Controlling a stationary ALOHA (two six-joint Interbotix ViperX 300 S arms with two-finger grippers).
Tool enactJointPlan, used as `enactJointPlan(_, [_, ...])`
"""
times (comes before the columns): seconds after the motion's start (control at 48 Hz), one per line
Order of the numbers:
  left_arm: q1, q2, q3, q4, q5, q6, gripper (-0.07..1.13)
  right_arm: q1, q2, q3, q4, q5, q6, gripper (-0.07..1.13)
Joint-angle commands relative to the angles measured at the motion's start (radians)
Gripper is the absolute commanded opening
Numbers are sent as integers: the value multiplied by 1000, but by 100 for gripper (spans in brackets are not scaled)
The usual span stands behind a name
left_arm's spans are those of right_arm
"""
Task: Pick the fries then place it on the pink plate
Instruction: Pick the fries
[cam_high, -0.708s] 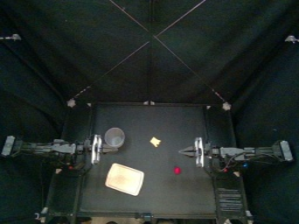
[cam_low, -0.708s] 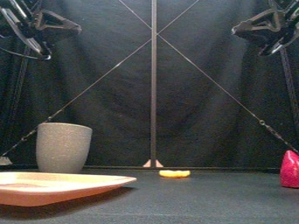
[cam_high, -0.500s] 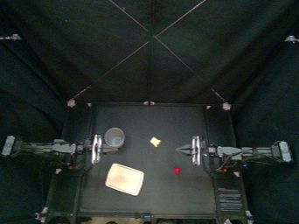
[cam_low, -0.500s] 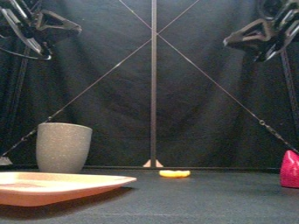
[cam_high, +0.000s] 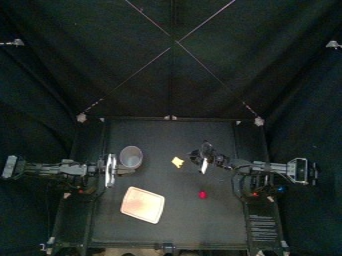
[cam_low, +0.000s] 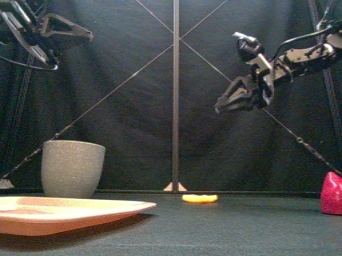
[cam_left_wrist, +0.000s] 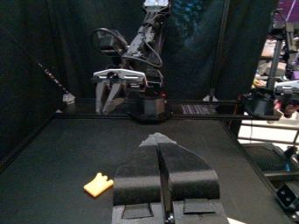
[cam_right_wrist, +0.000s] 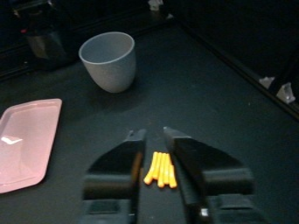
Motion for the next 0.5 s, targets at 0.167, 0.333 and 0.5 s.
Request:
enactJointPlan(0.167, [11, 5, -15, -5, -17, 0, 5, -28, 141, -89, 46, 3, -8, 107])
enactJointPlan(0.333, [14, 5, -11, -5, -15, 2, 5, -41, 265, -173, 66, 95, 5, 105])
enactJointPlan(0.5, [14, 5, 3, -5, -15, -2, 5, -74, 360, -305, 126, 356, 17, 105])
